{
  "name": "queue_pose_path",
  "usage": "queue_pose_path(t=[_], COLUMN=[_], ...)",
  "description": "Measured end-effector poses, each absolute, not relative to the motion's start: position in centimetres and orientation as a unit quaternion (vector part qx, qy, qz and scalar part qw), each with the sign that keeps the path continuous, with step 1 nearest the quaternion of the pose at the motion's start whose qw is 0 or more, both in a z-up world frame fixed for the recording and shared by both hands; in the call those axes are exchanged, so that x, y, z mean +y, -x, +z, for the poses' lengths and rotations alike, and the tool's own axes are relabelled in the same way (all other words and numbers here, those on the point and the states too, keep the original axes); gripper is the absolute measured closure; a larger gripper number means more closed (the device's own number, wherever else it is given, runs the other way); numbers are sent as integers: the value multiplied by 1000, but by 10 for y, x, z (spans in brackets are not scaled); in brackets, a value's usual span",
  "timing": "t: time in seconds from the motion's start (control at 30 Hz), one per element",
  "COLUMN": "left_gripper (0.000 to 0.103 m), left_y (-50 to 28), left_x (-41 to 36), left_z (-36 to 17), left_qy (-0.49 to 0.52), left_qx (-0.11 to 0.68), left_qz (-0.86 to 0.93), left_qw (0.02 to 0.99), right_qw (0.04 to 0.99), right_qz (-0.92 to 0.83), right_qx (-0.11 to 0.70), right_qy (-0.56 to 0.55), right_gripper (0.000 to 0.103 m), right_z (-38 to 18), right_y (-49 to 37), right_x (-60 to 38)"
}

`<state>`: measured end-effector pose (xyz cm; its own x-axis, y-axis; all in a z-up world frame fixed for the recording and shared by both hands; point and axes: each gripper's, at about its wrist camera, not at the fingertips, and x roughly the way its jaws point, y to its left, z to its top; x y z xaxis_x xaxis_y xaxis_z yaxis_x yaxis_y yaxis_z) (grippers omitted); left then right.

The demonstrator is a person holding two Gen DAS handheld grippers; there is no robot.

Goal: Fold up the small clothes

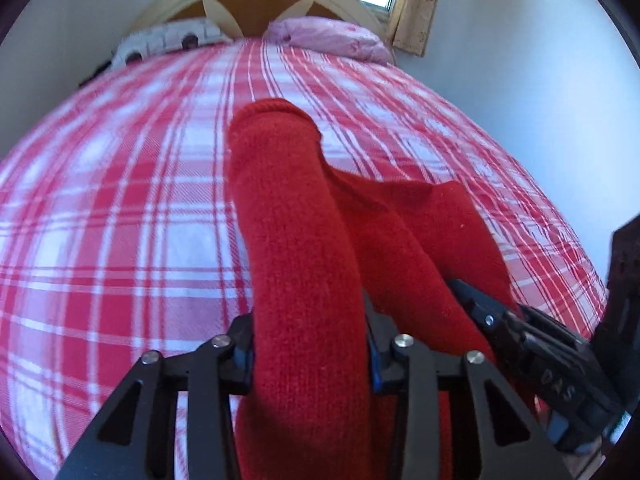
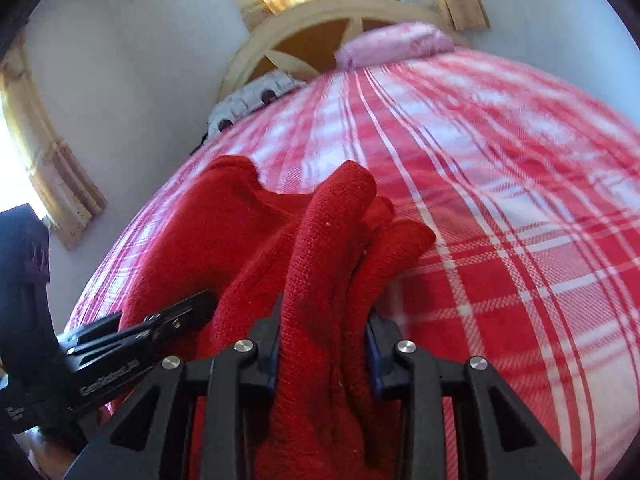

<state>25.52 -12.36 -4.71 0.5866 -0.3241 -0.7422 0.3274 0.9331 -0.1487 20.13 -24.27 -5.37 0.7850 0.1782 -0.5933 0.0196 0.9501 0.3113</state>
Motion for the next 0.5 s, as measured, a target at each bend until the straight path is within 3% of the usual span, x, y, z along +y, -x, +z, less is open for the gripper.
queue_pose_path(t=[0.17, 0.5], left_gripper=[63, 64], left_y=[-227, -208], left_x=[-94, 0], left_z=[-29, -40], left_qy=[-26, 7], left_qx=[371, 394], left_qz=[-159, -88], left_qw=[914, 915], right_qw=[938, 928], right_qz=[62, 138], right_qx=[301, 318], right_qy=[-163, -134], right_gripper=[70, 70], right_z=[-41, -43], right_y=[-172, -160], right_x=[-209, -111])
